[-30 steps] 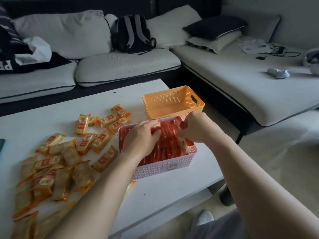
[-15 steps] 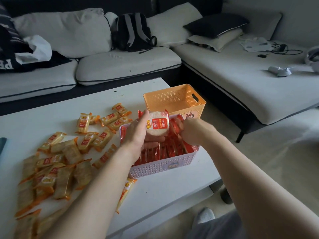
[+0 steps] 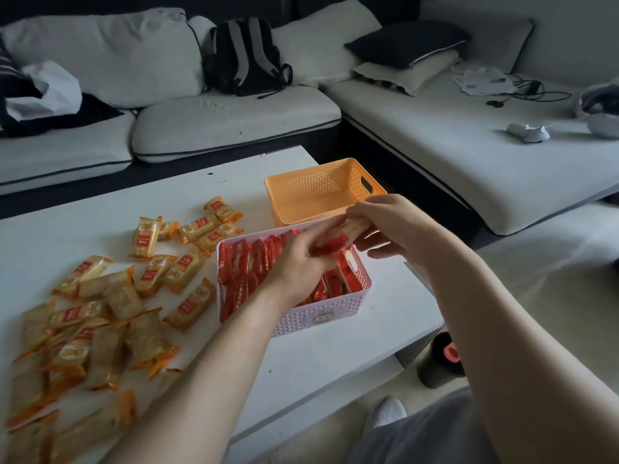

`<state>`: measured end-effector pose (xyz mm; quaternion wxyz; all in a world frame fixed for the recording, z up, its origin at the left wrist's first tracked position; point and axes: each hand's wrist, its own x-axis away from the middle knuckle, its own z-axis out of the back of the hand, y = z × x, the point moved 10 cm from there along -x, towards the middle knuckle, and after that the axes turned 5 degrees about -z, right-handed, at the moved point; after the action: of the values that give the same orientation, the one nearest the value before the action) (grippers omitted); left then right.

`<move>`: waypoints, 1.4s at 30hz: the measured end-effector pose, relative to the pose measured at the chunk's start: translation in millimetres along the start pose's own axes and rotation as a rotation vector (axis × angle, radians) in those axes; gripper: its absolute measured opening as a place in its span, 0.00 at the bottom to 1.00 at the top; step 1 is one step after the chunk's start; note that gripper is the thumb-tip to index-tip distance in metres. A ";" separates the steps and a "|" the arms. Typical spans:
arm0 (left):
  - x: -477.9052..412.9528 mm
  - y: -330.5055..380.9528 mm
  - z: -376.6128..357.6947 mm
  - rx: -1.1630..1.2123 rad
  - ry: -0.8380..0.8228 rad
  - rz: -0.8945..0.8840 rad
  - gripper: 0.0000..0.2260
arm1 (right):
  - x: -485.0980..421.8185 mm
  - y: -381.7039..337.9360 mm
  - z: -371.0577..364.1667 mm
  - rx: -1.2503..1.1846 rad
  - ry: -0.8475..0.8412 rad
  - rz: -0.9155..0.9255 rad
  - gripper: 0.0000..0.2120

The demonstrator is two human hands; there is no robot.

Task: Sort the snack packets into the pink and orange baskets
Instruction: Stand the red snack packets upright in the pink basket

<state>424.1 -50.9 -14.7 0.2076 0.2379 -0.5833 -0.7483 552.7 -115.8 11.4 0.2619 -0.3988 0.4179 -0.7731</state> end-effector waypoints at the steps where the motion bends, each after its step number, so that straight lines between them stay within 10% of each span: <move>1: -0.4 0.8 2.9 -0.031 0.047 0.007 0.26 | 0.2 -2.3 8.4 0.023 0.046 0.028 0.09; 5: -0.4 -1.8 14.3 -0.406 0.221 0.059 0.04 | 6.2 -12.5 35.0 0.284 0.233 0.132 0.22; 12: -11.3 -31.6 -12.3 -0.823 0.046 0.215 0.28 | 4.2 -6.2 23.2 0.654 0.240 0.139 0.10; 31: -11.8 -37.7 -1.7 -0.674 0.017 0.242 0.20 | -4.3 3.6 -15.6 1.011 0.343 0.087 0.05; 42: -13.9 -44.5 -3.8 -0.600 -0.026 0.252 0.21 | -9.6 22.0 -17.7 0.832 0.105 0.028 0.11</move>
<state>436.0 -35.3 -57.2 0.3521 0.0824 -0.3641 -0.8583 544.7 -112.2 -17.1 0.3895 -0.2133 0.0881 -0.8917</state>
